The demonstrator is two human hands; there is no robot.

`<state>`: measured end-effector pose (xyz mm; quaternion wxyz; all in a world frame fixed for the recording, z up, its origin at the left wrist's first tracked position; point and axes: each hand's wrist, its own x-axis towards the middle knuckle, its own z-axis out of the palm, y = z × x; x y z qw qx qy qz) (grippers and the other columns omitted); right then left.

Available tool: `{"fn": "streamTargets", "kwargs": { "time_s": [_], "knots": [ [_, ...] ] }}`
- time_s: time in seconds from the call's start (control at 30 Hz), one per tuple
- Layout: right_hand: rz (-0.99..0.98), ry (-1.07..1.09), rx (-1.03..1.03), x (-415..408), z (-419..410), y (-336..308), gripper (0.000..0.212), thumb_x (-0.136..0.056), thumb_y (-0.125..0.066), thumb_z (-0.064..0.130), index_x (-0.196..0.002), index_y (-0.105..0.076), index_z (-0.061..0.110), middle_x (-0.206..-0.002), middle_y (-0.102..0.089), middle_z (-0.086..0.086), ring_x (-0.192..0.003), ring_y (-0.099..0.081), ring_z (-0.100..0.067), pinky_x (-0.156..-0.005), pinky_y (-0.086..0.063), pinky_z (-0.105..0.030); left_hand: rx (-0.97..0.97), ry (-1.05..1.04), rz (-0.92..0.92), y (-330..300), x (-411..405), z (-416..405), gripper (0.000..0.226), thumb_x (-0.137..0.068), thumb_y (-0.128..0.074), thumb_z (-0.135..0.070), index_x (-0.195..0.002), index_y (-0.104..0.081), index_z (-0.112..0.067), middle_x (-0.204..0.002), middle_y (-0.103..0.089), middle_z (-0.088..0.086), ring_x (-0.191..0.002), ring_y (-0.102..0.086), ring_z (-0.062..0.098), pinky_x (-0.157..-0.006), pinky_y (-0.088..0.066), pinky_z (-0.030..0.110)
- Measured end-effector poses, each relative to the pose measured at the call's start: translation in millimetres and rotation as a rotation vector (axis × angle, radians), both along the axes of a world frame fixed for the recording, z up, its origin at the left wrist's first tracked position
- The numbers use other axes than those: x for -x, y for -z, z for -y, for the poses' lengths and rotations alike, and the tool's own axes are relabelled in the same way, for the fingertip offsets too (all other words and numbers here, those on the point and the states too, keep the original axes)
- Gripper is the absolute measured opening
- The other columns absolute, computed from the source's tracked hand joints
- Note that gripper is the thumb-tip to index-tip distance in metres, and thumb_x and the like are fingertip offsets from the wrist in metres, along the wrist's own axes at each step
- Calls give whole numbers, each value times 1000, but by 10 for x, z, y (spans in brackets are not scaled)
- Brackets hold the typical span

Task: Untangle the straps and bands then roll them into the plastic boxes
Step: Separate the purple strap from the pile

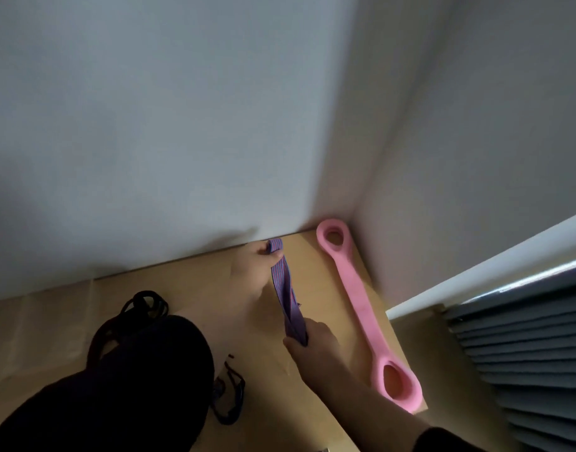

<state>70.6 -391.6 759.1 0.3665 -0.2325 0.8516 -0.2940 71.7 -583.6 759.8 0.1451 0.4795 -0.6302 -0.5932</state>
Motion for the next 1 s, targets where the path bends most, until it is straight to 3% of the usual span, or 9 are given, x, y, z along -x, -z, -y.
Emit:
{"fn": "streamTargets", "kwargs": {
  "time_s": [0.1,0.27,0.5,0.6,0.7,0.87,1.0],
  "knots": [
    [-61,-20,-52,46,41,125,18,-86,-62,36,-77,-54,23,-76,-55,2,-61,-46,-11,-48,-29,-21,20,-2,39,134,75,73,12,-82,-79,-13,-81,-73,-22,-82,-73,1,-76,-64,12,-78,-53,29],
    [-83,-15,-23,123,30,222,25,-90,-64,35,-113,-64,27,-94,-65,5,-79,-52,-13,-55,-30,-12,176,25,188,293,151,182,18,-83,-79,-22,-98,-76,-13,-87,-71,-1,-82,-64,13,-70,-44,24],
    [-110,-18,-56,149,68,278,19,-92,-62,40,-101,-65,23,-92,-53,4,-76,-47,-12,-54,-27,-19,260,-4,333,438,194,348,28,-83,-75,-37,-105,-73,-20,-104,-74,-2,-98,-68,19,-88,-52,35],
    [-153,-31,-92,138,52,319,24,-93,-60,43,-100,-65,21,-99,-49,2,-96,-48,-20,-72,-37,-30,326,30,395,462,209,401,28,-84,-72,-41,-104,-73,-22,-106,-74,-2,-101,-67,22,-89,-51,35],
    [-137,-6,-89,133,29,340,29,-93,-60,46,-104,-68,20,-109,-44,3,-109,-42,-20,-91,-41,-32,372,50,465,474,220,431,32,-85,-70,-47,-106,-73,-24,-109,-73,0,-105,-66,24,-88,-50,35],
    [-145,22,-59,147,46,309,30,-90,-65,45,-112,-61,26,-103,-45,5,-100,-47,-19,-83,-42,-32,385,21,517,475,239,432,36,-85,-66,-55,-106,-72,-25,-109,-73,0,-106,-65,25,-86,-44,32],
    [-119,46,-56,133,42,310,36,-87,-67,46,-115,-61,24,-110,-45,5,-104,-50,-20,-89,-45,-33,350,-26,522,439,237,424,39,-84,-65,-58,-104,-71,-25,-108,-73,-1,-105,-66,24,-90,-45,34]
  ]
}}
